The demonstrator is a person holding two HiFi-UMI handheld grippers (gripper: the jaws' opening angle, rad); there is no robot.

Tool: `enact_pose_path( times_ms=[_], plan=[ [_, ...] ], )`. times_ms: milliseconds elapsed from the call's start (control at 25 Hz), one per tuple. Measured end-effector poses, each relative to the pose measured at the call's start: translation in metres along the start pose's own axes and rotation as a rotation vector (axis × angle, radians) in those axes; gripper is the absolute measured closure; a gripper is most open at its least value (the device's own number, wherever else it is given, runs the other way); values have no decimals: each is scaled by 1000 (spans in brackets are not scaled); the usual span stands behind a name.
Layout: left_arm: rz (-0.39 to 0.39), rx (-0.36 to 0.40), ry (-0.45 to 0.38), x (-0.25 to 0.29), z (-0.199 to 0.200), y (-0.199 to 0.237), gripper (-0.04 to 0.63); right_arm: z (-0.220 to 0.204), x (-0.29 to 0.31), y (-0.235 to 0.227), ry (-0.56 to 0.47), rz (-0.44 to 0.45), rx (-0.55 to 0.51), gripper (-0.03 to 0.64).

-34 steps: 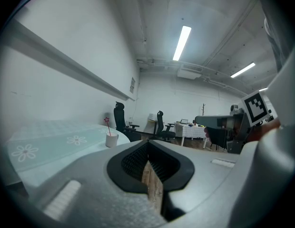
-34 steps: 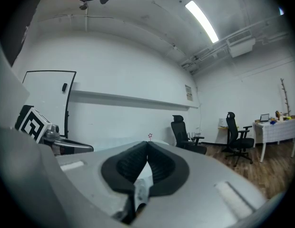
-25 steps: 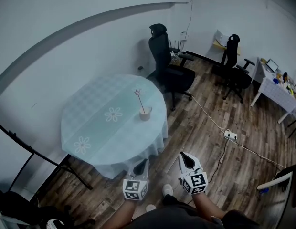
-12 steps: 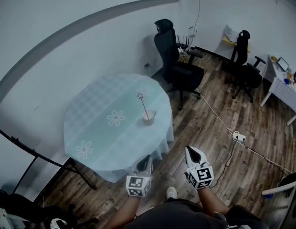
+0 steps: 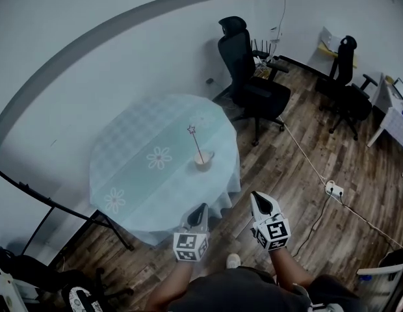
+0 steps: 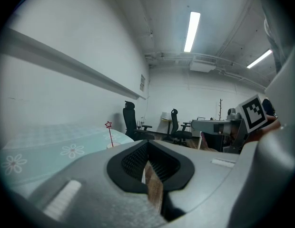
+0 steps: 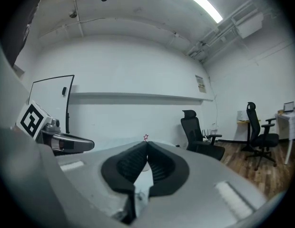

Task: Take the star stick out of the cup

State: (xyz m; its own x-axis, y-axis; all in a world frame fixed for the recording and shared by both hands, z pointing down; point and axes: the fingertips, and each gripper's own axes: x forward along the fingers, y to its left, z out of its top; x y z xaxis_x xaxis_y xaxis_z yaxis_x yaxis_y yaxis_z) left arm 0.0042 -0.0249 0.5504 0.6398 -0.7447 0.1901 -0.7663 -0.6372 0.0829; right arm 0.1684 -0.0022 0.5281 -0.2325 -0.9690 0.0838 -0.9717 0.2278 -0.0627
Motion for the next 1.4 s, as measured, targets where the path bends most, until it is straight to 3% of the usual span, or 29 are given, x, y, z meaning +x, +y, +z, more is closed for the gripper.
enact_pose_path(
  times_ms=[560, 1400],
  plan=[
    [52, -19, 17, 36, 1, 25, 591, -10, 54, -6, 32, 70, 13, 614],
    [73, -58, -32, 103, 31, 166, 591, 9, 209, 59, 58, 173, -80, 614]
  ],
)
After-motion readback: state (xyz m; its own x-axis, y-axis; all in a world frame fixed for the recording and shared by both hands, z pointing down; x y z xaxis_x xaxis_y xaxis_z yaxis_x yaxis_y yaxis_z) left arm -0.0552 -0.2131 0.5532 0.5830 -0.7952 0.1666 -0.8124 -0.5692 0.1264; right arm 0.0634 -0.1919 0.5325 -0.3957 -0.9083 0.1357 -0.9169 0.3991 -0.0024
